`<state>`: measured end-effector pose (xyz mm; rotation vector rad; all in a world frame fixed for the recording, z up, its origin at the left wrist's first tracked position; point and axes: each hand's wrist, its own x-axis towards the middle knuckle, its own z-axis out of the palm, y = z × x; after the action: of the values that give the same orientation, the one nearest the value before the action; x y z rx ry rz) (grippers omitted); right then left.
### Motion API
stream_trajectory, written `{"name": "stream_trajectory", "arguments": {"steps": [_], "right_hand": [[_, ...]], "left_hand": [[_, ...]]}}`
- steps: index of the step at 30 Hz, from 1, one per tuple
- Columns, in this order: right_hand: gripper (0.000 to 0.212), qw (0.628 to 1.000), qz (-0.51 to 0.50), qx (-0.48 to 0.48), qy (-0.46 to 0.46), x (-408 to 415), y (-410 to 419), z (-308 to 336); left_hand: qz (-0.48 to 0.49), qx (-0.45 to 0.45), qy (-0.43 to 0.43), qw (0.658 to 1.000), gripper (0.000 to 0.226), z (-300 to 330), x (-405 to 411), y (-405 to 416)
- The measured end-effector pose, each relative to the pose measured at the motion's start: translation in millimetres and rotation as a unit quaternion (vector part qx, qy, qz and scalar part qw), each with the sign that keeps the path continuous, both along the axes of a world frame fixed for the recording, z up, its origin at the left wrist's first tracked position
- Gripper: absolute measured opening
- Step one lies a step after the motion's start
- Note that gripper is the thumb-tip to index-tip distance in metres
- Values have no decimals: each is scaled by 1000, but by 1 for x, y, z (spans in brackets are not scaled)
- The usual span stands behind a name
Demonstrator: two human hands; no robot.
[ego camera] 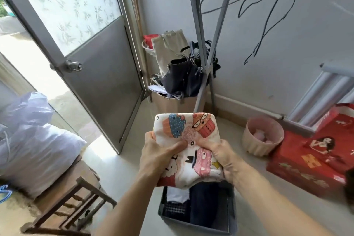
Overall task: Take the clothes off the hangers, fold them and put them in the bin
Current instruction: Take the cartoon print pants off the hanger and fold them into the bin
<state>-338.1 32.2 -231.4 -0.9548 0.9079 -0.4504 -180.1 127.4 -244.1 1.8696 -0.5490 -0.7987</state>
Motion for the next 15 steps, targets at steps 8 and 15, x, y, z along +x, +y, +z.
{"name": "stream_trajectory", "arguments": {"steps": [8,15], "right_hand": [[36,998,48,-7,42,32,-40,-49],[29,998,-66,15,0,77,-106,-119]], "left_hand": [[118,64,-50,990,74,-53,32,-55],[10,-25,103,994,62,-118,72,-107]]}}
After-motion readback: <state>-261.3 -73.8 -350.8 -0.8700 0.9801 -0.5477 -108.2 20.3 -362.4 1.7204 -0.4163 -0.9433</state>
